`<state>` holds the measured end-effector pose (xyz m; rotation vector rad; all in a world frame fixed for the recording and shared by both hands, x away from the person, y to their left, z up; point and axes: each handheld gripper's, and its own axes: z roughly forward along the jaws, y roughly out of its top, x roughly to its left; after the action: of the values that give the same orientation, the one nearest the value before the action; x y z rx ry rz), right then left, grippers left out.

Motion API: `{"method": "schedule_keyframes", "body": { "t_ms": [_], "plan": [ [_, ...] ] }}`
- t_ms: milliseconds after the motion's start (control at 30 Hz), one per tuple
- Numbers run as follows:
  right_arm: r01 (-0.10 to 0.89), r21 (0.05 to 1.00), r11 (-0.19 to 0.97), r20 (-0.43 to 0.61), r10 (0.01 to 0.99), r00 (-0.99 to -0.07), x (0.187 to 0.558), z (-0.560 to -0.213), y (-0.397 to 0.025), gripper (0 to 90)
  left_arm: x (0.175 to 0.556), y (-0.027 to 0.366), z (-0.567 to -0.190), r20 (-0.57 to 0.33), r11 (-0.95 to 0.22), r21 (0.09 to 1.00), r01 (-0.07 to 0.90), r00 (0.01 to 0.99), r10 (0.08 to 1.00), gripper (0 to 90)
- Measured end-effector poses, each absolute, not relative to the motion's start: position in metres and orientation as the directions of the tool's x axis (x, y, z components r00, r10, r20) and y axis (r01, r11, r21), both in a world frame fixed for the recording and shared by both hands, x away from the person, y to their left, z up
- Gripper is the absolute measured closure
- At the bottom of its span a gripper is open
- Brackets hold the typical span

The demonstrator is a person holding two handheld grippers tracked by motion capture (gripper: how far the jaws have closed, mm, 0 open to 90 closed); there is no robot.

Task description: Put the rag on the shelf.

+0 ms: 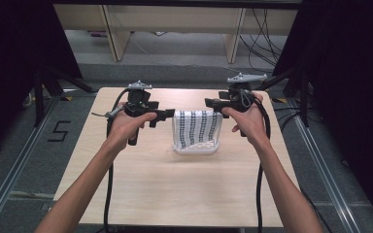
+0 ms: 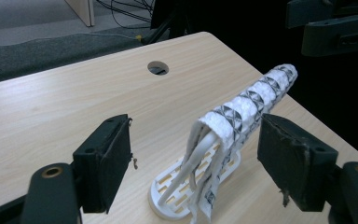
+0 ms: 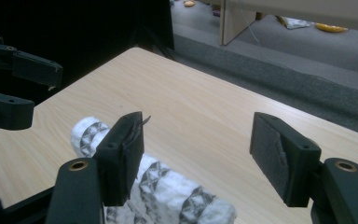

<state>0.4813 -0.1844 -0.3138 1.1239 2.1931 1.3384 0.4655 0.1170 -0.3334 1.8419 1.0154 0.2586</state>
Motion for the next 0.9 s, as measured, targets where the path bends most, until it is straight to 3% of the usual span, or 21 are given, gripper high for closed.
{"method": "schedule_keyframes", "body": {
  "t_ms": [700,900],
  "plan": [
    [0.442,0.859,0.260,0.116,0.741,-0.662,0.455,-0.321,-0.183,33.3,0.429,0.136,-0.351,-0.257,-0.151,0.841,0.519,0.630,0.733,24.4],
    [0.437,0.861,0.262,0.112,0.739,-0.665,0.446,-0.326,-0.184,24.4,0.421,0.142,-0.356,-0.267,-0.145,0.842,0.519,0.636,0.724,24.2]
  ]
}}
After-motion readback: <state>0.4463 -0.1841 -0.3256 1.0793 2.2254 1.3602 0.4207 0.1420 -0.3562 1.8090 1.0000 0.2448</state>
